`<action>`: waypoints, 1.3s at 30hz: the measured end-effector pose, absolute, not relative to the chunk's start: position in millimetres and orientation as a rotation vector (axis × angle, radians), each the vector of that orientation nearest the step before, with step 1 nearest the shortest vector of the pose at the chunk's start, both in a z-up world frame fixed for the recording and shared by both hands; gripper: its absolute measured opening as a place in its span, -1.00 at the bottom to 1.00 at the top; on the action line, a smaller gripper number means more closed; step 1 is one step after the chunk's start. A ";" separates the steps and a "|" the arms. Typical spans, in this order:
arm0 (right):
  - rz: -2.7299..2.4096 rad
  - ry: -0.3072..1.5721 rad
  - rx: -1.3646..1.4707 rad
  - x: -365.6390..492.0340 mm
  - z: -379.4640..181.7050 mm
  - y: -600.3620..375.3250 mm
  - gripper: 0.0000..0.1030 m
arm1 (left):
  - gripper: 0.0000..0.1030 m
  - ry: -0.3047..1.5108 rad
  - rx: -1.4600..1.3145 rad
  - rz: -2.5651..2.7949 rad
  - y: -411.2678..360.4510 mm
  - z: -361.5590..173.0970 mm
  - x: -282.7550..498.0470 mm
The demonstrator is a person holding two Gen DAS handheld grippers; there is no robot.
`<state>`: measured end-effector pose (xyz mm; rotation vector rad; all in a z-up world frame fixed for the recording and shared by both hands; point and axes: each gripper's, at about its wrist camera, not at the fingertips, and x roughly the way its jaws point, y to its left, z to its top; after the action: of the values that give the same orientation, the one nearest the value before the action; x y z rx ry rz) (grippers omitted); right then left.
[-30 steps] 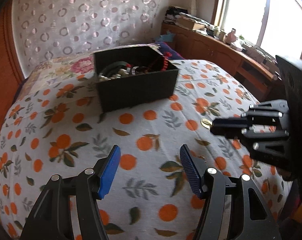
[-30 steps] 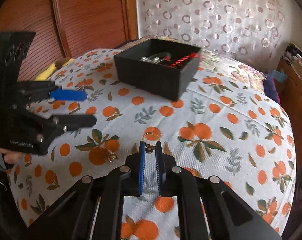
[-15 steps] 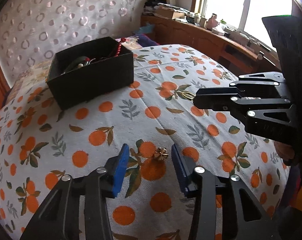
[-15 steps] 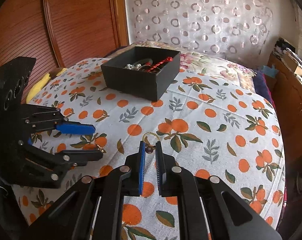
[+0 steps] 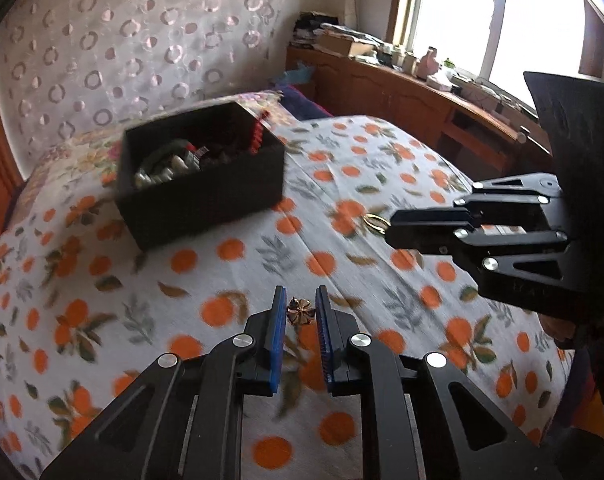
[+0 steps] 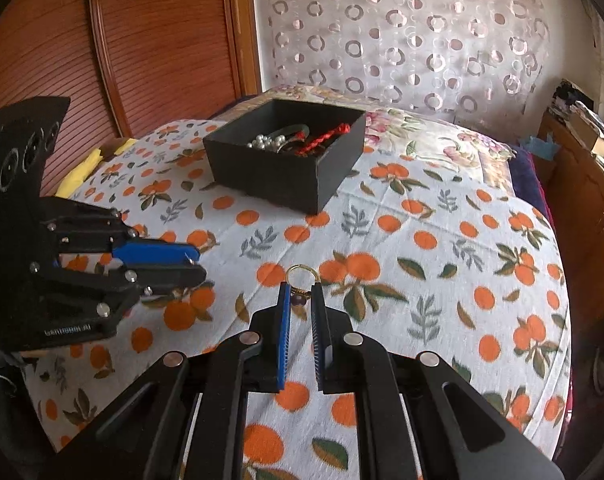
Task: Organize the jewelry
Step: 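Lower the ring and flower charm into the black box and open both grippers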
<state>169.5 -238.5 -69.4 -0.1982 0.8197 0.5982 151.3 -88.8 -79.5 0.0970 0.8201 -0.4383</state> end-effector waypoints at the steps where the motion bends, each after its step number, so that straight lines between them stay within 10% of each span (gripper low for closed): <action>1: 0.601 0.810 -0.200 173.0 -66.1 -237.1 -0.78 | -0.73 0.814 0.096 -0.429 -85.9 -76.3 155.5; 39: 0.623 0.739 -0.163 282.2 -34.1 -190.0 -0.49 | -0.73 0.743 -0.001 -0.264 -27.2 -35.1 266.6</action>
<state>282.2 -190.0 -34.1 -0.1629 0.7385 0.6230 266.6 -27.2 -35.1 -0.0012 0.7431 -0.2639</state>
